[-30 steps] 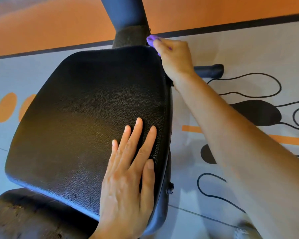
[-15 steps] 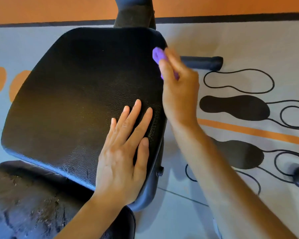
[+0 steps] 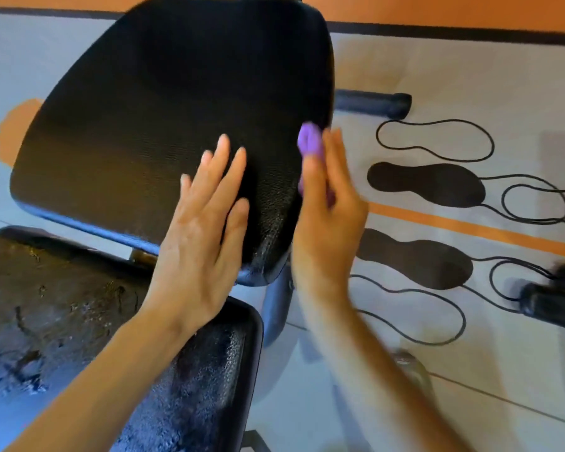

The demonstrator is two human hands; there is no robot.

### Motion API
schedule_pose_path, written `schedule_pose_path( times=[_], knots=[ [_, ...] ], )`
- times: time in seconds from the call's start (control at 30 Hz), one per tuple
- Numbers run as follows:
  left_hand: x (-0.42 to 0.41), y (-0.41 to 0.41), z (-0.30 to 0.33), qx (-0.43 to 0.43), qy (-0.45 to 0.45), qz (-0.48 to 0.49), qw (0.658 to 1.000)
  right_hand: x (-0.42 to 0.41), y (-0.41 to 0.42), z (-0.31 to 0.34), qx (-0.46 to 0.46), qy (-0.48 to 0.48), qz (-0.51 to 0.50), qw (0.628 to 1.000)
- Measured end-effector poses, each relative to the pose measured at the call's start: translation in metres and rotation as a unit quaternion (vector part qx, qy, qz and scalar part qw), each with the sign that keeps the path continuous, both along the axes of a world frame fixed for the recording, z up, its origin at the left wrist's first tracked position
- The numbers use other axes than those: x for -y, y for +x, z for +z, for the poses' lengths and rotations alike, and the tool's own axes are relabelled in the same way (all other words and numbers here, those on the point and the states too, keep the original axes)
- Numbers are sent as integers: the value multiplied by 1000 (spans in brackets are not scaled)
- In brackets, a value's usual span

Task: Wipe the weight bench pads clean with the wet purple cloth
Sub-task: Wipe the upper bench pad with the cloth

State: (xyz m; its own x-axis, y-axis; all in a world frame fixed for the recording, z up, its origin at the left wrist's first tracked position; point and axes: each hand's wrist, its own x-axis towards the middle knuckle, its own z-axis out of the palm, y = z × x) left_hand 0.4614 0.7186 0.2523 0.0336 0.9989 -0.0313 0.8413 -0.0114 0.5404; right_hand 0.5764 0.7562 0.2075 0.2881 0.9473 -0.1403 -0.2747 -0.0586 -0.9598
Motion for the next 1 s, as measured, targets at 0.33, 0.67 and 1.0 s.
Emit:
schedule_pose_path(
  times=[0.33,0.67,1.0],
  knots=[
    [37,-6,-21,-60,-10,7,998,-21,-6,2,104,1,-63,993],
    [37,-4,-25,-78,3,13,997,-10,-13,5,89,-5,-80,993],
    [37,-3,-22,-66,14,20,998,5,-14,16,51,-25,-38,998]
  ],
)
